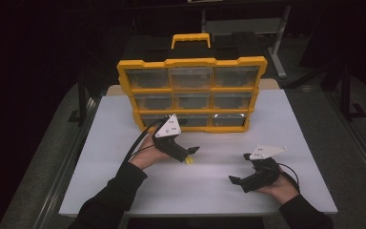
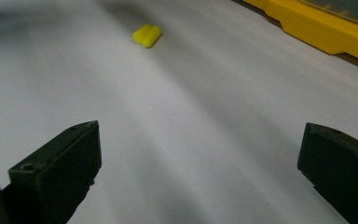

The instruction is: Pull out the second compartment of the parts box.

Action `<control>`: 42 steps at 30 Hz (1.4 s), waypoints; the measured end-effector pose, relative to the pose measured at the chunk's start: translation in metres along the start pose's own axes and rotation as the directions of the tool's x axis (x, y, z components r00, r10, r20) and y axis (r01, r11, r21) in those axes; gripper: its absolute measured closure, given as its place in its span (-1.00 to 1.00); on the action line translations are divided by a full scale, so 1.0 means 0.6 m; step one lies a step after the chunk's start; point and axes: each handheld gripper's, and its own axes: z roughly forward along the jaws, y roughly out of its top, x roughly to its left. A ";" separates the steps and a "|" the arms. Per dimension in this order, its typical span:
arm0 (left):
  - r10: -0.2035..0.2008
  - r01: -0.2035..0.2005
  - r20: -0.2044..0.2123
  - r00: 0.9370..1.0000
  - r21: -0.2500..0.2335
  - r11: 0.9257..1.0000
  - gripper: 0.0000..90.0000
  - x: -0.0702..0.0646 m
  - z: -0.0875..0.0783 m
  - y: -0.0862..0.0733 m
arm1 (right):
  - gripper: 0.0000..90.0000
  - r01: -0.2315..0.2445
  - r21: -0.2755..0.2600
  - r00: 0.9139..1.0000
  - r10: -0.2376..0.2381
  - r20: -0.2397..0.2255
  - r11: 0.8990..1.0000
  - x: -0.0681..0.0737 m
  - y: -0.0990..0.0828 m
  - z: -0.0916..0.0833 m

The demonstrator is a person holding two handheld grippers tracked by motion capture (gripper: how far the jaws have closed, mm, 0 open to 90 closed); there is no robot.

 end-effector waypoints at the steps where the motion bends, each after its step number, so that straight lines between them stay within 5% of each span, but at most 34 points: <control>1: 0.005 -0.005 -0.001 1.000 -0.002 1.000 -1.00 0.000 -0.001 0.001 | -1.00 0.000 -0.001 1.000 0.000 0.001 1.000 0.000 0.000 0.000; 19: 0.102 -0.101 -0.037 0.994 0.022 0.995 -1.00 -0.010 0.001 0.001 | -1.00 0.002 -0.003 1.000 -0.002 0.000 1.000 0.000 0.000 0.001; 42: 0.259 -0.255 -0.086 0.962 0.054 0.965 -1.00 -0.025 0.005 0.002 | -1.00 0.005 -0.003 1.000 -0.005 -0.003 1.000 0.001 0.000 0.000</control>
